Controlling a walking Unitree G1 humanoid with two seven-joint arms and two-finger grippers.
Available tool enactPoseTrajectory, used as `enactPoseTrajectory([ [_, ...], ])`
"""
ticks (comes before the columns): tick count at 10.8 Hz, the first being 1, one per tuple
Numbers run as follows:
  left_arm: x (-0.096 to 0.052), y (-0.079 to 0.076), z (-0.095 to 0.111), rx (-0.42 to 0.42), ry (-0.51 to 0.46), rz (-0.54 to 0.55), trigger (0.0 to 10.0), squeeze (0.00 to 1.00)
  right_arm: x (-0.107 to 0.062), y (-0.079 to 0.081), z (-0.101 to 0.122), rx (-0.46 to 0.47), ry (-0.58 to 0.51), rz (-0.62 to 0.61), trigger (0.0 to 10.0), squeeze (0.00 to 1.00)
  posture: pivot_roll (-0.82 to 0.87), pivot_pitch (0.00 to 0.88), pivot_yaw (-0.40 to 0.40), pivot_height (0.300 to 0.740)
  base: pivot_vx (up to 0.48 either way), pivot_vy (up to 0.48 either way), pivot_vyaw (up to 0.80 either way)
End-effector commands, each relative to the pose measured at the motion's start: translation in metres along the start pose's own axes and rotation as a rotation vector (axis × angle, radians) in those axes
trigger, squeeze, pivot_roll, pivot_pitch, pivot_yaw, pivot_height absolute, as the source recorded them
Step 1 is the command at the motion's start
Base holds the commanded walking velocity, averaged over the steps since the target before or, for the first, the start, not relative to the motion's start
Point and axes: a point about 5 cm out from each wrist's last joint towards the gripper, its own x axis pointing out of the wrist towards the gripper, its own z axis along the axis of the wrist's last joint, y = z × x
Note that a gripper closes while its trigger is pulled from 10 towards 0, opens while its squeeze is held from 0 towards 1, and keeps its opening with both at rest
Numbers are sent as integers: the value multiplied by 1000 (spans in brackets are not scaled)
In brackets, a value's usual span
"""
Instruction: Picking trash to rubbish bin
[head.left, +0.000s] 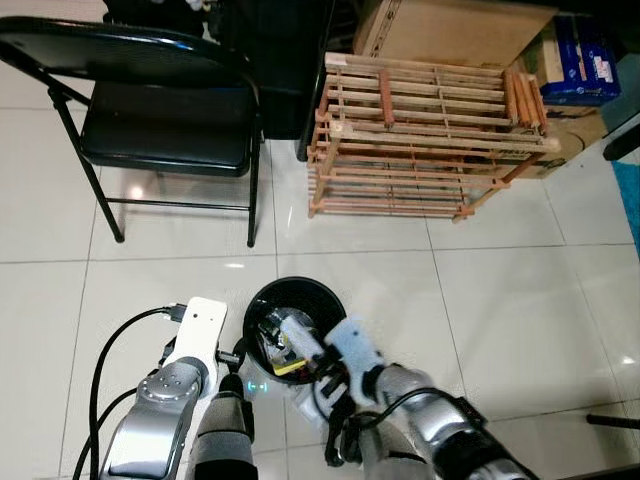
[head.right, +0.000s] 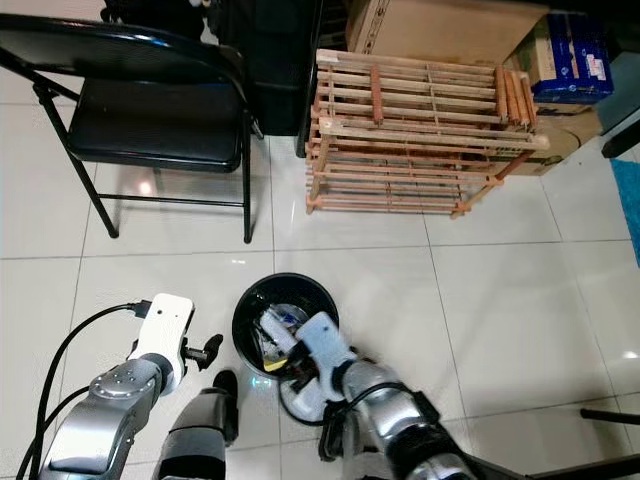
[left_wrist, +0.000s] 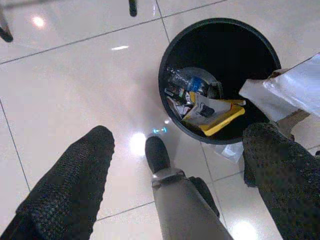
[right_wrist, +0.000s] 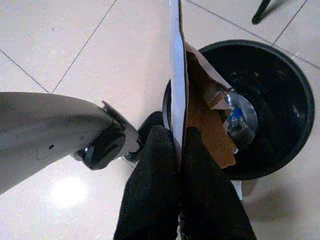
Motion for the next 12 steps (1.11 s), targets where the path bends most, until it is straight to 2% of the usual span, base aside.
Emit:
enactPoseTrajectory([
  [1, -4, -3, -4, -7, 25, -3, 10000, 1000, -1, 3, -12, 27, 21, 3, 10000, 0, 491, 396, -182, 740, 0, 0, 0],
  [4, -6, -5, -1, -2, 39, -25, 10000, 1000, 6, 11, -7, 27, -11, -2, 10000, 0, 491, 392, -179, 740, 0, 0, 0],
  [6, -8, -6, -16, -45, 139, -78, 10000, 1000, 8, 13, -8, 18, -12, 0, 10000, 0, 490, 392, -176, 740, 0, 0, 0],
  [7, -10, -7, -20, -50, 159, -102, 10000, 1000, 9, 13, -8, 22, -15, 2, 10000, 0, 490, 392, -176, 740, 0, 0, 0],
  [8, -10, -7, -20, -49, 162, -106, 10000, 1000, 9, 13, -7, 33, -20, 2, 10000, 894, 491, 389, -172, 740, 0, 0, 0],
  [9, -9, -9, -19, -51, 167, -115, 10000, 1000, 9, 10, -6, 33, -25, -15, 10000, 1000, 488, 385, -171, 740, 0, 0, 0],
  [12, -9, -10, -19, -47, 171, -128, 10000, 1000, 7, 7, -8, 43, -30, -37, 10000, 1000, 485, 381, -169, 740, 0, 0, 0],
])
